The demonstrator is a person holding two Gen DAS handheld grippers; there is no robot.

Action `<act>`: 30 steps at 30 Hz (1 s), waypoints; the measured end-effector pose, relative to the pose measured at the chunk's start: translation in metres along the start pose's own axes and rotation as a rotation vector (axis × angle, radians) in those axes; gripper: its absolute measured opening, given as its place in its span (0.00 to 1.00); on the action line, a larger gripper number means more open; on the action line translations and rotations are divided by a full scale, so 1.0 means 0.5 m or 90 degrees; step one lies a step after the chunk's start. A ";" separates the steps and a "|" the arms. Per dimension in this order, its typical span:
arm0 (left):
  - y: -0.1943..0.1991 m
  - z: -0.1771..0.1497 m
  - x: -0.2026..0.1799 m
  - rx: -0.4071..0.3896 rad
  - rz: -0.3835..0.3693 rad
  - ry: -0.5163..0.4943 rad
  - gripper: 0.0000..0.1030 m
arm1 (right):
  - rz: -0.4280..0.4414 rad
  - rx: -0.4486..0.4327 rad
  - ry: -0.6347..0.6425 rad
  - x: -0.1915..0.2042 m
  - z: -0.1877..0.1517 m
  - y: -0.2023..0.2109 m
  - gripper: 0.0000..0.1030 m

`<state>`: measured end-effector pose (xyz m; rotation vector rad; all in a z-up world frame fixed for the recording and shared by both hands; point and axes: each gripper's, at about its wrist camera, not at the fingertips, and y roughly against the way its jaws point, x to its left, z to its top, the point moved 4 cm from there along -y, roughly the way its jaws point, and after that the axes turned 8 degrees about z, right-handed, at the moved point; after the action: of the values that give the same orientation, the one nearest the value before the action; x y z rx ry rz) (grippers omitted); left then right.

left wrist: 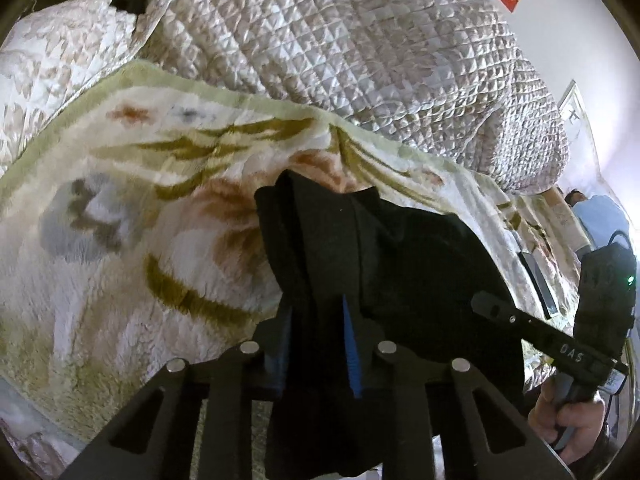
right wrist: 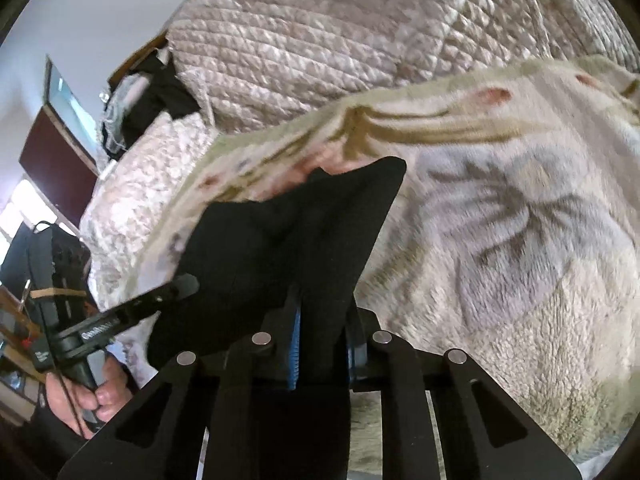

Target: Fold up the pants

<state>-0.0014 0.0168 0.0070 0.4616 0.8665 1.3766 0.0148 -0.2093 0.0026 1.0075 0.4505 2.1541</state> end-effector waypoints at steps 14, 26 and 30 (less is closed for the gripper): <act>0.010 0.113 -0.005 -0.039 0.031 -0.058 0.22 | 0.030 -0.023 0.040 0.060 0.101 -0.044 0.15; -0.080 0.233 0.045 -0.041 0.073 -0.070 0.22 | 0.039 -0.012 0.039 0.029 0.205 -0.169 0.15; -0.112 0.260 0.059 -0.040 0.076 -0.068 0.22 | 0.041 -0.010 0.036 0.011 0.230 -0.205 0.15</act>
<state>0.1326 0.0612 0.0392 0.5409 0.7166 1.4700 0.1474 -0.1330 0.0207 0.9663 0.4325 2.2441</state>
